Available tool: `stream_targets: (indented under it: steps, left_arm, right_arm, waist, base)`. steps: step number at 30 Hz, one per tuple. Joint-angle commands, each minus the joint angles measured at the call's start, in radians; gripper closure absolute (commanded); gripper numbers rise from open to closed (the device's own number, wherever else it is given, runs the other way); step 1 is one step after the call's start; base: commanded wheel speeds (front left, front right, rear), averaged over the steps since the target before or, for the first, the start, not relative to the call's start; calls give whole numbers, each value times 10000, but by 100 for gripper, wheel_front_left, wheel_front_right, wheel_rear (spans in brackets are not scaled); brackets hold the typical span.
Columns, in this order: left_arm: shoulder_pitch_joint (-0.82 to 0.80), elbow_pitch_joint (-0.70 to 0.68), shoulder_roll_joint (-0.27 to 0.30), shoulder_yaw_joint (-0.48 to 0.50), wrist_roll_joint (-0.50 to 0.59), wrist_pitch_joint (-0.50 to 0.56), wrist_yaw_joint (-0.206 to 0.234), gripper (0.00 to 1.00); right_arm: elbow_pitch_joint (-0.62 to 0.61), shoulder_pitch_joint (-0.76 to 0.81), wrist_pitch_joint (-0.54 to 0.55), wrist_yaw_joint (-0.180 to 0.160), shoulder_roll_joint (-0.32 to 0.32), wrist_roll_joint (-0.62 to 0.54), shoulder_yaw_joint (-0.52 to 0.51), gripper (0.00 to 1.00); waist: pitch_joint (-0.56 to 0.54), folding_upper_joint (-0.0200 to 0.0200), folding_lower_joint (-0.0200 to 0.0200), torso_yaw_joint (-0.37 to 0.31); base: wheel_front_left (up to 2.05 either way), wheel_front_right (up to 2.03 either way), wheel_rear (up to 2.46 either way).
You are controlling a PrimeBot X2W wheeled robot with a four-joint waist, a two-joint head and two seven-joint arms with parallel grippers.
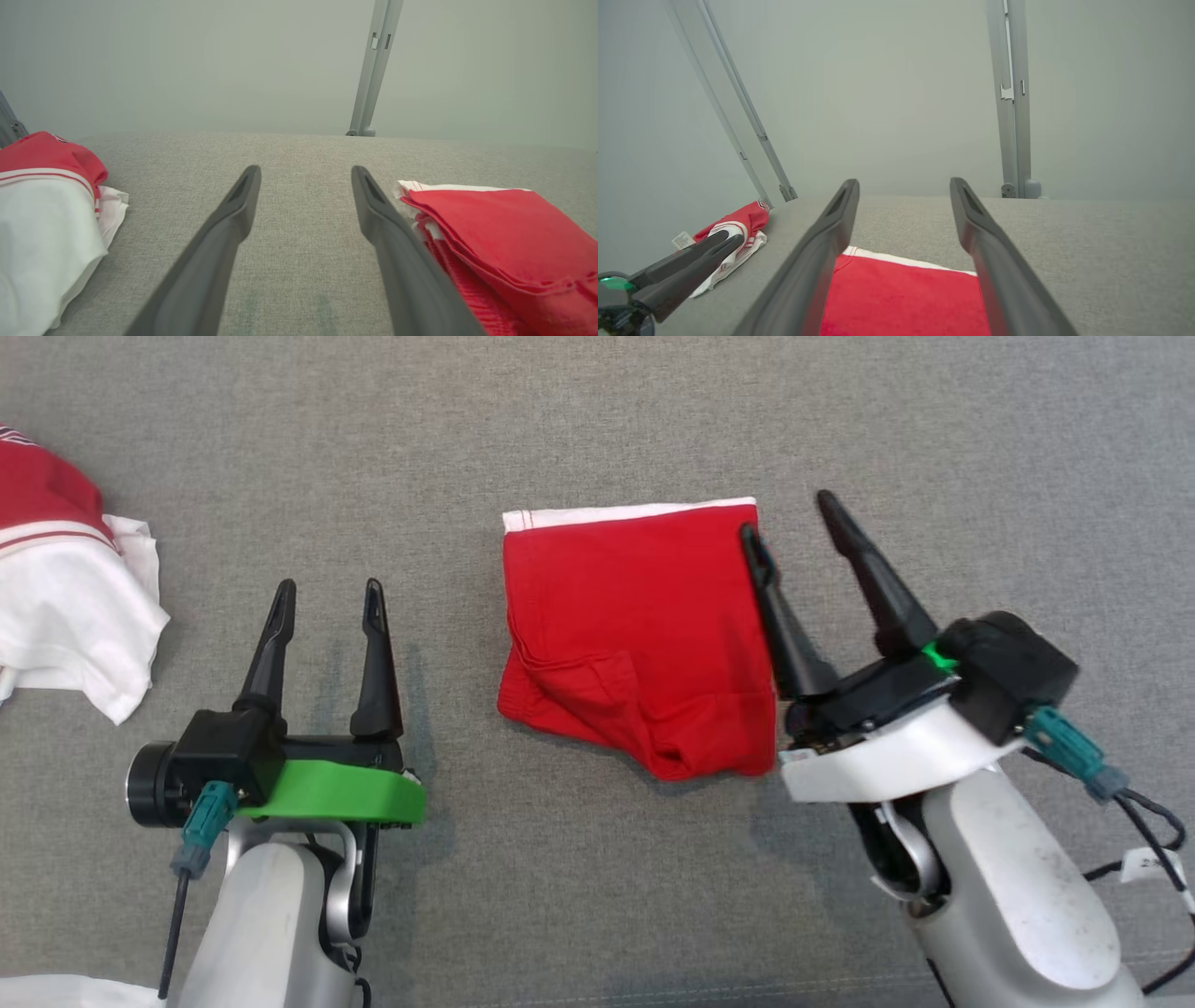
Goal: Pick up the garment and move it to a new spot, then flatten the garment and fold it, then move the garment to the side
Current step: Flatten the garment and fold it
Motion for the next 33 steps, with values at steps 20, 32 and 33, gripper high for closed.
stream_targets:
  steps: [20,32,33]
  left_arm:
    - [340,-260,366,79,-19,74,191,0]
    - [205,-300,359,-51,-100,78,229,0]
    - [212,-305,347,-66,-100,73,229,0]
  right_arm:
    - [219,1353,-69,0,-213,-779,-3394,0]
    - [747,960,-68,0,-424,-789,-2958,0]
    - [841,915,-69,0,-442,-761,-2862,27]
  waist:
    - [-335,0,0,-452]
    - [-343,0,0,-94]
    - [-334,0,0,-30]
  base:
    - [0,0,0]
    - [0,0,0]
    - [0,0,0]
